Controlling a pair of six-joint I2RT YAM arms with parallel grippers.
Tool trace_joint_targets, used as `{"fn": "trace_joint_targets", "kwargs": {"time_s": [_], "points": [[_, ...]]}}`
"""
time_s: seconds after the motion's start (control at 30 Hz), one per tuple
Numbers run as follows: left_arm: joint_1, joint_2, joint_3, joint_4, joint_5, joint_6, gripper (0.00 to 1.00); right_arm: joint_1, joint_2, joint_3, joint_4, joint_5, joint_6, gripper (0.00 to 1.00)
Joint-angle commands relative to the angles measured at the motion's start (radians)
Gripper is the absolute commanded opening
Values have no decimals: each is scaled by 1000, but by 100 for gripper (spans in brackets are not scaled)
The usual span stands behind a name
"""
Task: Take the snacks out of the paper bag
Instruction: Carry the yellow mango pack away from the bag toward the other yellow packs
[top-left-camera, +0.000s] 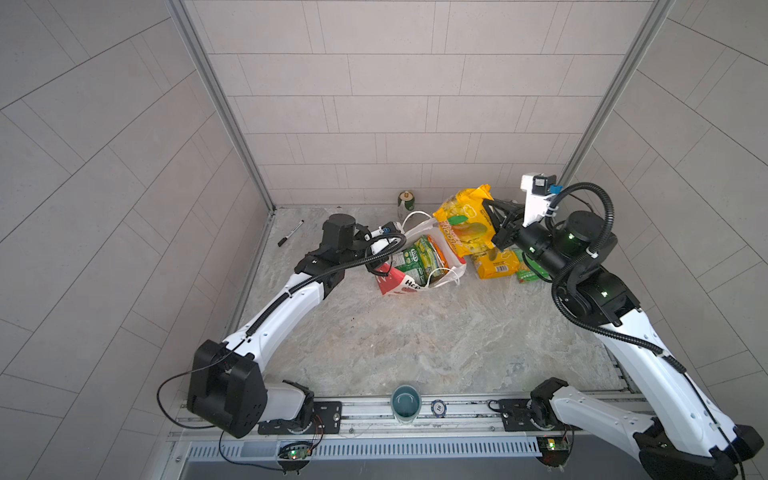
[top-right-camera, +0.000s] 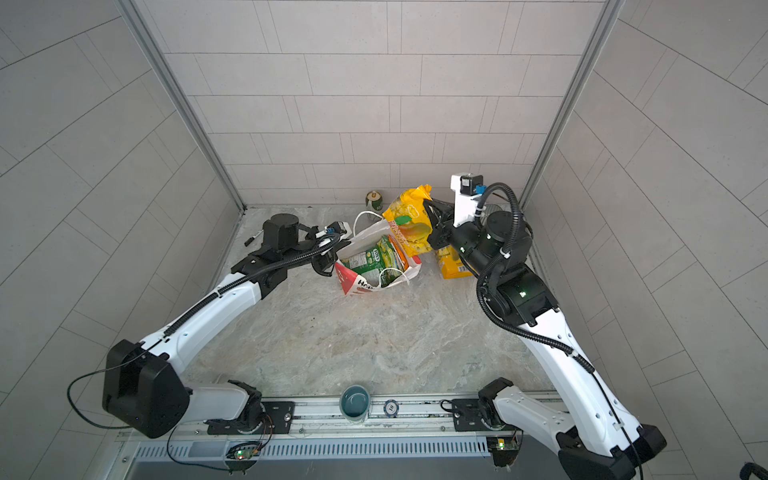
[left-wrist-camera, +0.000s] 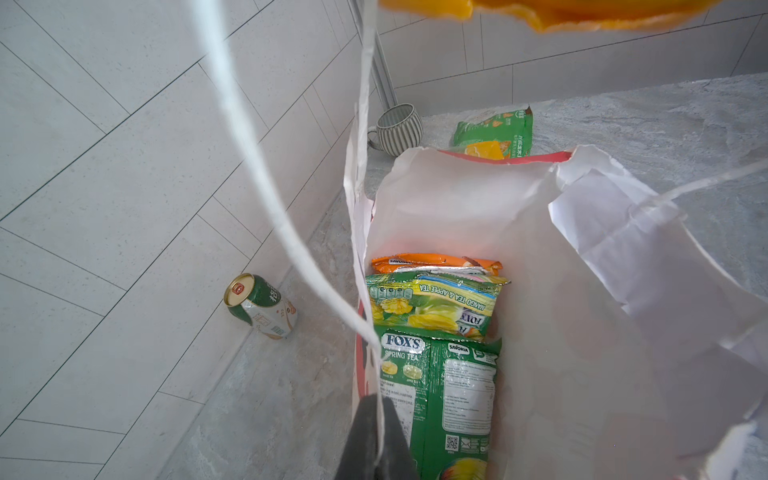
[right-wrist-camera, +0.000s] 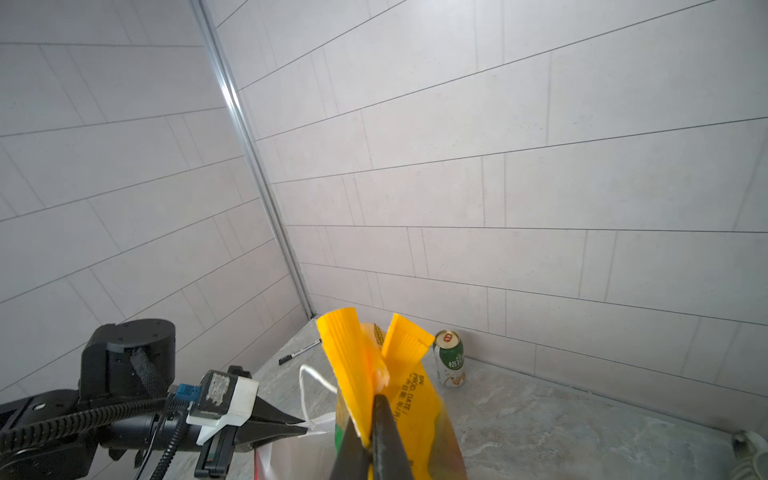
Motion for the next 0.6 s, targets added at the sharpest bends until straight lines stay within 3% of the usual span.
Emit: {"fn": "trace_joint_targets", "kwargs": {"time_s": [0.0, 0.17, 0.37, 0.57], "points": [[6, -6, 1, 14, 13, 0, 0, -37, -53, 54, 52, 66, 56, 0], [6, -14, -6, 15, -1, 7, 0, -112, -58, 16, 7, 118, 117, 0], [6, -14, -8, 16, -5, 9, 0, -202, -47, -82, -3, 62, 200, 0], [9, -10, -8, 19, -9, 12, 0, -226, -51, -170, -50, -16, 214, 0]]}}
